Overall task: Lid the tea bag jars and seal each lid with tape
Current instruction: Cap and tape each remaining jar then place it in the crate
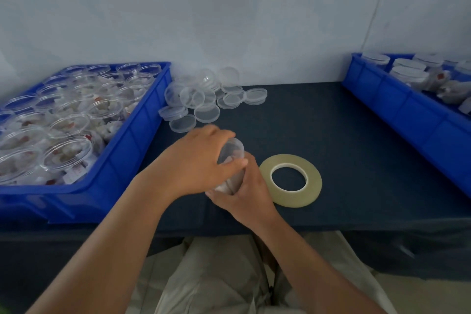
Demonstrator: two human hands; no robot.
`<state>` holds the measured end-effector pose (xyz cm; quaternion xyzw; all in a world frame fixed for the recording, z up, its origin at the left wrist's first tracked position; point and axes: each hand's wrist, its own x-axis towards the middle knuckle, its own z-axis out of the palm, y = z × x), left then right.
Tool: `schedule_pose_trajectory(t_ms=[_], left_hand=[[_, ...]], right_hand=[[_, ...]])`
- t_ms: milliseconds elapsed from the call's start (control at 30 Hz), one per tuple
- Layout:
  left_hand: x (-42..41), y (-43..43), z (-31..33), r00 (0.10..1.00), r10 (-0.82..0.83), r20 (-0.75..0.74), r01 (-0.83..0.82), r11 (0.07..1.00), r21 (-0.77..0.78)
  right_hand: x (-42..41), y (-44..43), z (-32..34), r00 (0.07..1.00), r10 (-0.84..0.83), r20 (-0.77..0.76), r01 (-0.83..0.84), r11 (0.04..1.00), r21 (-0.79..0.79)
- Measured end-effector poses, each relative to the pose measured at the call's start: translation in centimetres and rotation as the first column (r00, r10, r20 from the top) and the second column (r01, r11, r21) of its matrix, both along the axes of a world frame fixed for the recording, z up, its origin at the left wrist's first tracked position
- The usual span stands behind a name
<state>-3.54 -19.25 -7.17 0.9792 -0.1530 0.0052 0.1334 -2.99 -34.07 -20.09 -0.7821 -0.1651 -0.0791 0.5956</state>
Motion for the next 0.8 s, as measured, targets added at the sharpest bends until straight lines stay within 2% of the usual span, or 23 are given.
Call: schedule_pose_trajectory(t_ms=[67,100,133,200,267,367,433,533,667,733,800], left_hand=[[-0.8,-0.5,-0.1,0.990,-0.014,-0.137,0.011,1.000,-0.023],[-1.2,-1.1,-0.3,0.988,-0.023,-0.151,0.017,0.999,-0.040],[-1.4,-1.8,-0.6,0.994,-0.016,-0.111,0.012,0.999,-0.033],[-1.3,-2.8,-1.2,0.997,0.000,0.077,-0.001,1.000,0.007],[-0.8,-2.5,-1.6,0.980,-0.056,0.192,0.080,0.990,-0.118],[-0.1,0.0,-1.6,0.970,-0.223,0.099,0.244,0.893,-0.378],[-0.2,1.4,-1.3,0.966,-0.242,0.095,0.258,0.861,-0.438],[-0.6,2.8,-1.3,0.990,-0.074,0.117,0.111,0.929,-0.353],[-2.6,2.4,-1.5,0.972,0.040,-0.232,-0.105,0.957,-0.272],[-3.4,0.3,-2.2,0.967,0.192,-0.166,-0.232,0.936,-0.264],[-3.7,-2.3,-2.4,0.926,0.377,-0.027,-0.371,0.893,-0.253]], right_hand=[[-0.1,0.2,0.2,0.999,0.016,0.029,-0.015,1.000,-0.025],[-0.2,0.3,0.4,0.998,0.020,0.054,-0.017,0.998,-0.052],[-0.4,0.4,0.7,0.997,0.022,0.076,-0.015,0.995,-0.095],[-0.5,0.3,1.0,0.998,0.036,0.060,-0.026,0.985,-0.171],[-0.2,0.2,0.8,0.996,0.088,-0.014,-0.089,0.981,-0.173],[-0.2,-0.3,0.6,0.980,0.181,-0.077,-0.187,0.978,-0.087],[-0.5,-0.5,0.9,0.983,0.175,-0.063,-0.181,0.979,-0.092],[-0.6,-0.3,1.0,0.993,0.107,-0.053,-0.110,0.992,-0.056],[-0.7,0.2,0.7,0.995,0.096,-0.007,-0.096,0.995,-0.013],[-0.7,0.6,0.6,0.992,0.107,0.069,-0.106,0.994,-0.022],[-0.7,1.1,0.6,0.974,0.098,0.206,-0.065,0.985,-0.162]])
